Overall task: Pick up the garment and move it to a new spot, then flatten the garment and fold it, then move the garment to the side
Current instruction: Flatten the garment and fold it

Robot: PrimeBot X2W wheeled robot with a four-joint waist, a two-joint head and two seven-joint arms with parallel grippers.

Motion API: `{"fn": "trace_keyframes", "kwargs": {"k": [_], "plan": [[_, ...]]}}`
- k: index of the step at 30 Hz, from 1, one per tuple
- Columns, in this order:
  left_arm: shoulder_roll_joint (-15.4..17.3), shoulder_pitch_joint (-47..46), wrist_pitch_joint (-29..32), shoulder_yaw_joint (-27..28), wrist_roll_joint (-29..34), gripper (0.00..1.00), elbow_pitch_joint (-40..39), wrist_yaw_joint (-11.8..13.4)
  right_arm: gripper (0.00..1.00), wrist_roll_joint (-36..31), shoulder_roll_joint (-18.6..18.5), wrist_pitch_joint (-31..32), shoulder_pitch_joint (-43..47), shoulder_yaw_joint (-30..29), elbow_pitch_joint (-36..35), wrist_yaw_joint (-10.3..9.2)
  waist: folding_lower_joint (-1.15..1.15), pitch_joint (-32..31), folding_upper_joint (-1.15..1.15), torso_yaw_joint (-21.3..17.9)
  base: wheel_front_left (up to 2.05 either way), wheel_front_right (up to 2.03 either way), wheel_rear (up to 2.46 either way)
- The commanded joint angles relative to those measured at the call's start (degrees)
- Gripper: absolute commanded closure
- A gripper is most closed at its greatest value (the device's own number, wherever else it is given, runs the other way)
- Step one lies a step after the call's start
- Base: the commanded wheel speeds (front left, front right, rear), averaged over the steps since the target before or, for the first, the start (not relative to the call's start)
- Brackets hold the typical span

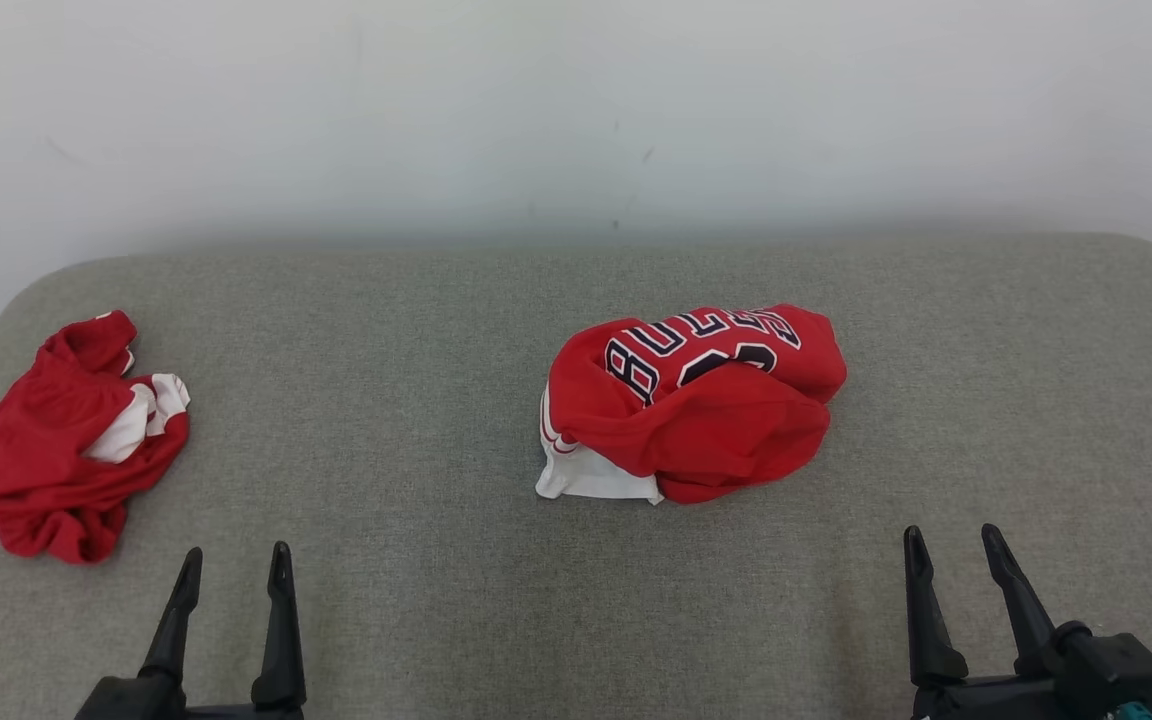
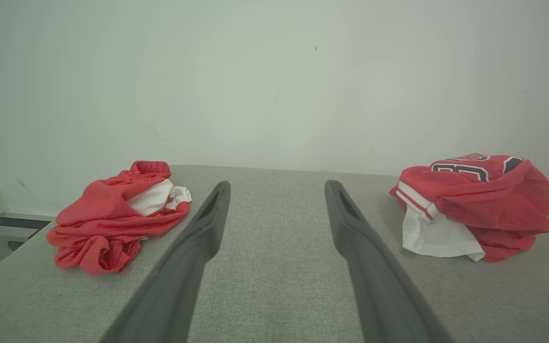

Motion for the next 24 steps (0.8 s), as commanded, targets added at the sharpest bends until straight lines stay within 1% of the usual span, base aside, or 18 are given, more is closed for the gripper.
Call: {"fn": "trace_keyframes", "kwargs": {"k": [1, 7, 12, 15, 24], "plan": [[-0.14, -0.38, -0.2, 0.44, 0.27, 0.0, 0.47, -0.28, 0.0, 0.24, 0.02, -0.29, -0.14, 0.27, 0.09, -0.12, 0.0, 0.0, 0.0, -0.23, 0.0, 0.0, 0.0], [0.25, -3.2, -0.2, 0.42, 0.51, 0.0, 1.56, -0.62, 0.0, 0.19, 0.01, -0.33, -0.94, 1.13, 0.37, -0.12, 0.0, 0.5, 0.0, -2.04, 0.0, 0.0, 0.0], [1.34, -8.04, -0.21, -0.97, 1.05, 0.0, 3.85, -1.28, 0.0, 0.15, 0.01, -0.37, -1.51, 1.42, 0.61, -0.12, 0.0, 2.11, 0.0, -4.5, 0.0, 0.0, 0.0], [2.1, -10.9, 0.02, -2.05, 0.54, 0.0, 6.84, -1.58, 0.0, 0.54, 0.02, -0.44, -1.93, 1.65, 0.64, -0.12, 0.0, 3.55, 0.0, -6.07, 0.0, 0.0, 0.0], [4.16, -17.81, 0.93, -7.62, -0.58, 0.0, 16.94, -2.3, 0.0, 1.68, 0.02, -0.54, -4.23, 1.74, 1.04, -0.12, 0.0, 8.91, 0.0, -10.79, 0.0, 0.0, 0.0]]}}
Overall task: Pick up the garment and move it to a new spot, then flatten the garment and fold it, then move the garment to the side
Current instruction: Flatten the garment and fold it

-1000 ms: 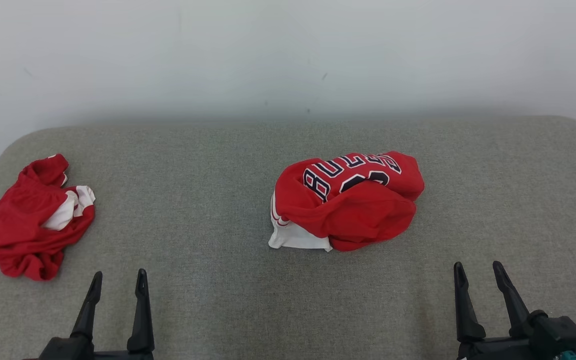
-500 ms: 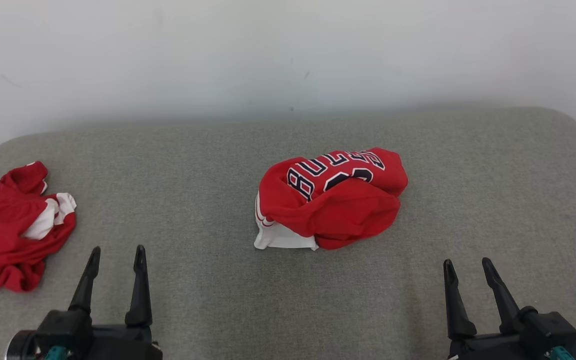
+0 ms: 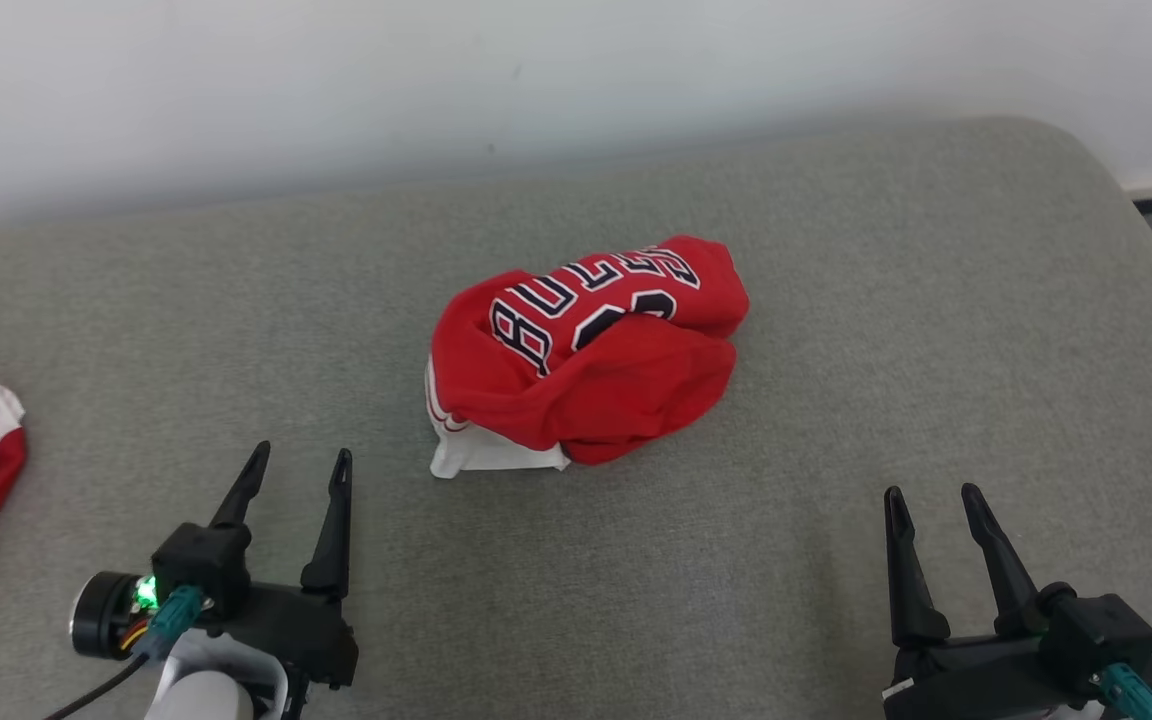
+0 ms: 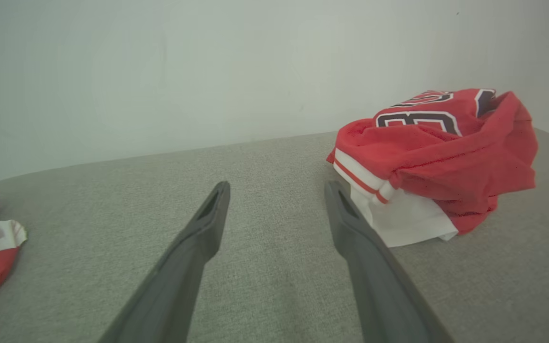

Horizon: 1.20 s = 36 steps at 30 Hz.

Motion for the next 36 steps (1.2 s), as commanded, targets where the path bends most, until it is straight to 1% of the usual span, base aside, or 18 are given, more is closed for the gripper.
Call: {"fn": "trace_keyframes", "kwargs": {"k": [1, 8, 11, 17, 18, 19, 20, 24, 28, 32, 36], "plan": [[0.61, -1.78, -0.04, -0.94, -0.75, 0.0, 1.66, -0.35, 0.0, 0.61, 0.04, -0.34, -0.88, 0.18, 0.09, -0.12, -0.01, 3.35, -0.01, -3.05, 0.0, 0.0, 0.0], [1.61, -6.62, -0.18, -8.14, -1.99, 0.0, 8.82, -0.32, 0.0, 1.13, 0.04, -0.35, -2.23, 0.35, -0.31, -0.12, -0.01, 5.59, -0.01, -5.26, 0.0, 0.0, 0.0], [1.98, -8.61, -0.09, -10.34, -3.16, 0.0, 11.54, -0.32, 0.0, 1.24, 0.03, -0.35, -2.49, 0.44, -0.31, -0.12, -0.01, 5.97, -0.01, -5.92, 0.0, 0.0, 0.0], [2.54, -12.46, 0.65, -12.29, -5.24, 0.0, 17.84, -0.26, 0.0, 1.42, 0.03, -0.35, -2.85, 0.51, -0.4, -0.12, -0.01, 6.39, -0.01, -6.66, 0.0, 0.0, 0.0], [2.35, -12.98, 0.68, -12.66, -5.57, 0.03, 18.78, -0.27, 0.0, 1.41, 0.04, -0.36, -2.84, 0.46, -0.44, -0.12, -0.01, 6.35, -0.01, -6.66, 0.0, 0.0, 0.0], [2.24, -13.56, 0.86, -13.3, -5.88, 0.67, 19.68, -0.27, 0.0, 1.33, 0.03, -0.36, -2.75, 0.36, -0.46, -0.12, -0.01, 6.31, -0.01, -6.59, 0.0, 0.0, 0.0], [2.26, -14.19, 0.68, -13.95, -6.17, 1.0, 20.46, -0.27, 0.0, 1.18, 0.03, -0.36, -2.66, 0.21, -0.48, -0.12, -0.01, 6.29, -0.01, -6.45, 0.0, 0.0, 0.0], [1.78, -15.9, 0.03, -16.49, -7.65, 1.0, 22.69, -0.26, 0.0, 0.44, 0.03, -0.35, -2.49, -0.14, -0.44, -0.12, -0.01, 5.52, -0.01, -5.18, 0.0, 0.0, 0.0], [1.96, -16.55, -0.67, -16.26, -8.28, 1.0, 22.93, -0.26, 0.0, 0.26, 0.03, -0.36, -1.96, -0.4, -0.39, -0.12, -0.01, 4.06, -0.01, -3.68, 0.0, 0.0, 0.0], [2.69, -15.53, -1.04, -16.02, -7.06, 1.0, 20.23, 0.54, 0.0, 0.13, 0.03, -0.27, -0.52, -1.02, -0.17, -0.12, -0.01, 1.35, -0.01, -0.72, 0.0, 0.0, 0.0], [4.18, -13.28, -1.05, -16.38, -5.49, 1.0, 15.09, 1.73, 0.0, 0.26, 0.03, -0.25, 1.12, -1.67, -0.07, -0.12, -0.01, -1.23, -0.01, 2.93, 0.0, 0.0, 0.0]]}}
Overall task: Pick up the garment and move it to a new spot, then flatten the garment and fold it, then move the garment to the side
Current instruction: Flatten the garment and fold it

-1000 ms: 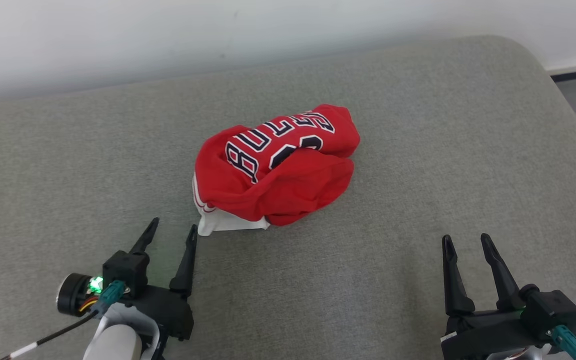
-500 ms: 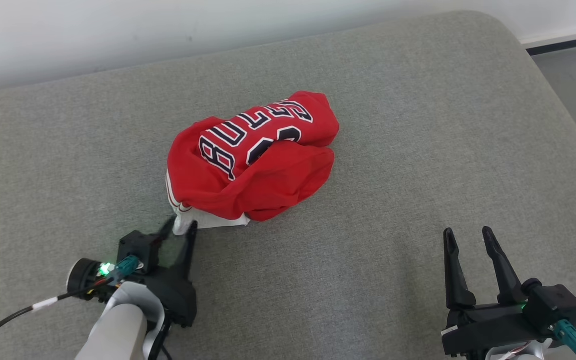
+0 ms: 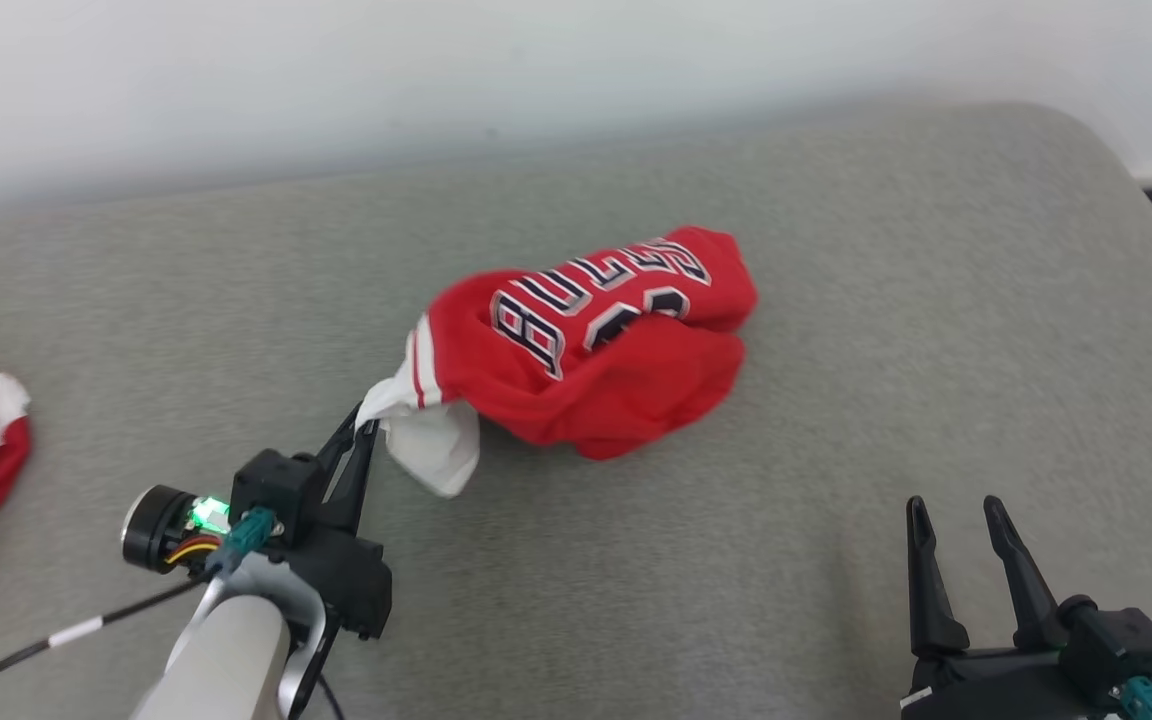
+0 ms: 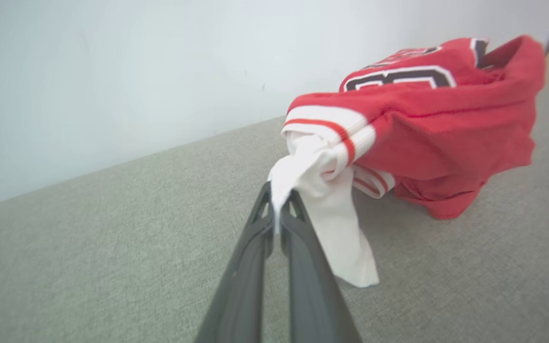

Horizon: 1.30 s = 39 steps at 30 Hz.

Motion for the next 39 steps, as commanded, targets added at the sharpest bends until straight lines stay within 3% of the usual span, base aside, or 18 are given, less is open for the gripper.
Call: {"fn": "trace_keyframes", "kwargs": {"k": [1, 10, 14, 18, 22, 23, 24, 30, 39], "plan": [[0.89, 1.47, -0.15, -0.38, 0.99, 1.0, -1.48, 0.46, 0.0, -0.1, 0.02, -0.03, 0.77, -0.17, -0.05, -0.12, 0.0, -3.53, 0.0, 4.38, 0.0, 0.0, 0.0], [6.51, 12.61, 6.88, -1.61, 2.86, 1.0, -19.63, 4.86, 0.0, 0.72, 0.01, -0.03, 2.28, -0.3, -0.35, -0.12, 0.0, -4.83, 0.0, 9.54, 0.0, 0.0, 0.0], [6.3, 20.46, 10.35, -2.56, 1.4, 1.0, -27.21, 7.08, 0.0, 0.64, 0.01, -0.03, 2.41, -0.32, -0.5, -0.12, 0.0, -4.2, 0.0, 10.18, 0.0, 0.0, 0.0], [4.97, 27.08, 11.47, -3.44, -0.4, 1.0, -29.61, 8.57, 0.0, 0.08, 0.01, -0.03, 2.24, -0.44, -0.42, -0.12, 0.0, -3.9, 0.0, 10.28, 0.0, 0.0, 0.0], [2.54, 30.83, 11.24, -5.81, -2.19, 1.0, -28.23, 7.72, 0.0, -0.46, 0.02, -0.03, 2.31, -0.96, -0.42, -0.12, 0.0, -3.91, 0.0, 10.77, 0.0, 0.0, 0.0], [2.19, 31.05, 11.16, -6.46, -2.01, 0.78, -27.59, 7.66, 0.0, -0.59, 0.02, -0.02, 2.19, -1.02, -0.32, -0.12, 0.0, -3.97, 0.0, 10.89, 0.0, 0.0, 0.0], [1.7, 31.05, 10.85, -6.99, -1.75, 0.0, -27.18, 7.6, 0.0, -0.67, 0.02, -0.03, 2.08, -1.08, -0.24, -0.12, 0.0, -4.05, 0.0, 11.01, 0.0, 0.0, 0.0], [-0.05, 29.57, 7.01, -8.17, -0.82, 0.0, -28.63, 7.63, 0.0, -0.89, 0.02, -0.03, 2.64, -1.35, 0.03, -0.12, 0.0, -5.32, 0.0, 12.25, 0.0, 0.0, 0.0], [2.27, 27.38, 5.84, -5.96, -0.51, 0.0, -37.57, 8.23, 0.0, -0.46, 0.02, -0.03, 2.82, -0.74, 0.19, -0.12, 0.0, -6.51, 0.0, 12.19, 0.0, 0.0, 0.0]]}}
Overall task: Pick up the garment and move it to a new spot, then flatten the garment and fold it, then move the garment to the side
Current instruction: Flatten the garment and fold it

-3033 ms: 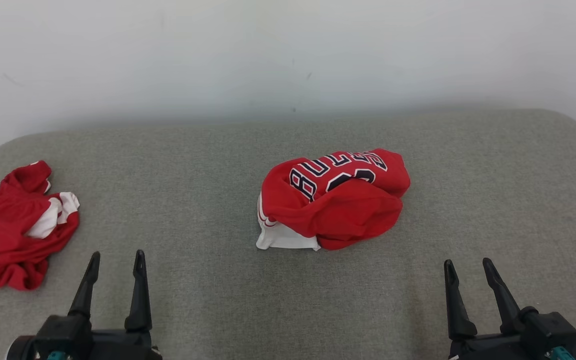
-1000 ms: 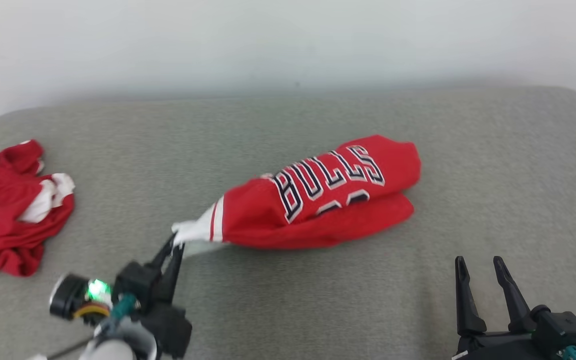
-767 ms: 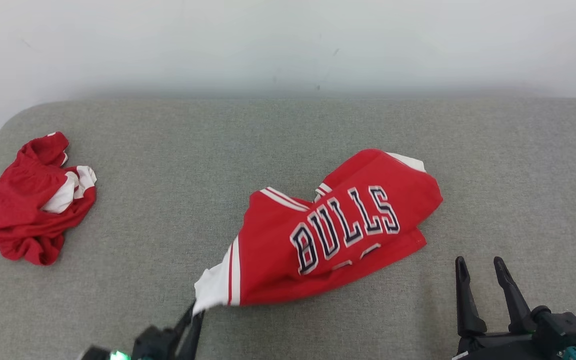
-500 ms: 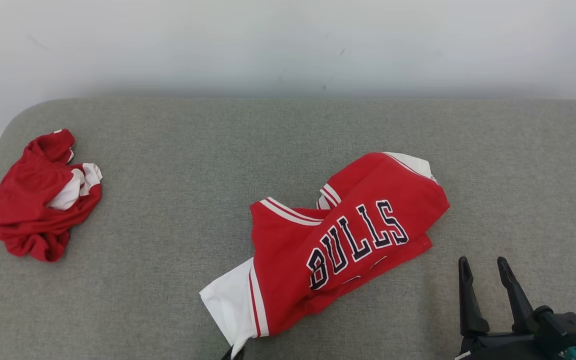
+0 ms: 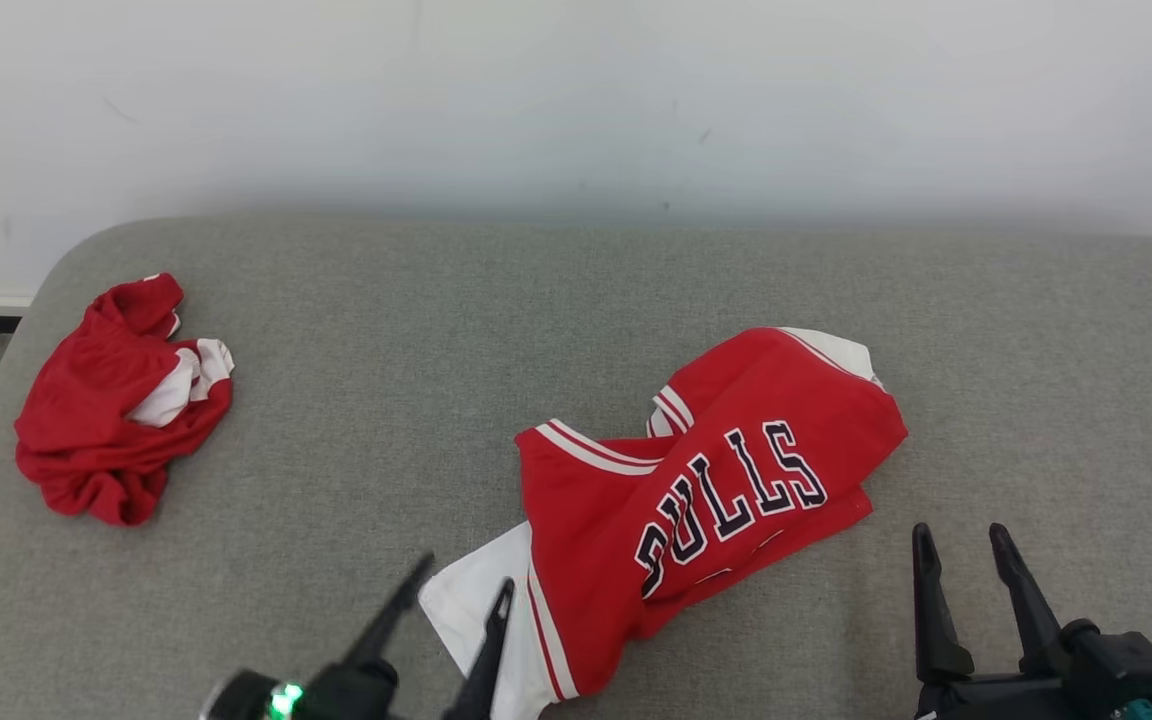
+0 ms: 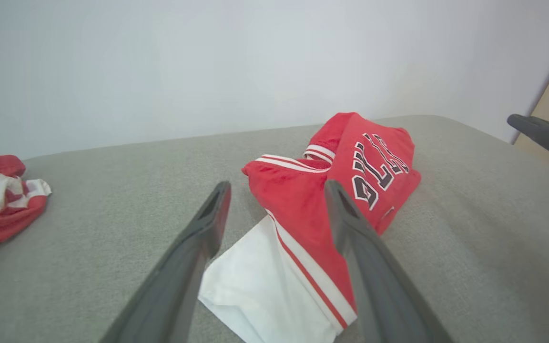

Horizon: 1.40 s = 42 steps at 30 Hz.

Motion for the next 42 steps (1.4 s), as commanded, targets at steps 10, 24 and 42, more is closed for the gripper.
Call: {"fn": "trace_keyframes", "kwargs": {"k": [10, 24, 42], "plan": [[4.94, -12.13, 3.25, 6.14, -1.02, 0.0, -1.0, -1.09, 0.0, 0.97, 0.01, -0.02, -0.93, 0.66, 0.13, -0.13, 0.01, 0.86, 0.0, -5.38, 0.0, 0.0, 0.0], [10.07, -26.62, 18.79, 7.9, -9.01, 0.0, 5.23, -7.5, 0.0, 4.37, 0.02, -0.03, -4.4, 1.36, 0.75, -0.13, 0.01, 7.41, 0.0, -15.89, 0.0, 0.0, 0.0], [13.88, -26.12, 35.76, 1.46, -16.05, 0.0, 15.53, -9.62, 0.0, 4.78, 0.02, -0.03, -5.84, 1.96, 1.51, -0.13, 0.01, 8.89, 0.0, -19.07, 0.0, 0.0, 0.0]]}}
